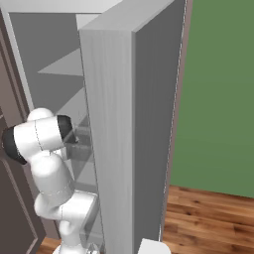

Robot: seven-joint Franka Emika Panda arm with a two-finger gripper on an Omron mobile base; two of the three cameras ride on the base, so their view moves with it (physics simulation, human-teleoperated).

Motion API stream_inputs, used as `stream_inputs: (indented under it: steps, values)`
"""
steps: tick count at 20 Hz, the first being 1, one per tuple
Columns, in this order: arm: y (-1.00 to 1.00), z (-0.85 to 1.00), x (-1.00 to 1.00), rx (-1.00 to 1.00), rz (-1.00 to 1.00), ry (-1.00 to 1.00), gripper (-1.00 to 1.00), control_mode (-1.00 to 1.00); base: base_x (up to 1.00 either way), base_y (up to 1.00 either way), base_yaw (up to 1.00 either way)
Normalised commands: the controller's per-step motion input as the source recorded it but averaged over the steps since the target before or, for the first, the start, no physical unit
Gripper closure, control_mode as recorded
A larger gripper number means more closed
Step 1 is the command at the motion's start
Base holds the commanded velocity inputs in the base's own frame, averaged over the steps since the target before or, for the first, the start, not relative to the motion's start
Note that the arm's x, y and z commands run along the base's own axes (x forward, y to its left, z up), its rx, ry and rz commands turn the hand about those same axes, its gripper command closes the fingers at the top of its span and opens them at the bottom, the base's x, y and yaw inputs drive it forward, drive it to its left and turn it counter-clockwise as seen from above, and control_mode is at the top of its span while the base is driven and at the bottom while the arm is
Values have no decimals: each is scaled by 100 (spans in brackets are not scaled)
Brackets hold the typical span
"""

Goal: Place the garlic and potato inside the fridge drawer. Close the drawer after placing the vegetables.

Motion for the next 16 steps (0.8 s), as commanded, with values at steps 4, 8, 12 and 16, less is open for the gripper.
stream_inputs:
  steps: [4,8,12,16]
  values:
    - [0,65,-71,0,-8,0,-100,-100,0,0,0]
    - [0,69,-61,0,-7,0,-100,-100,0,0,0]
    - [0,81,-51,0,-8,0,-100,-100,0,0,0]
    - [0,88,-46,0,-8,0,-100,-100,0,0,0]
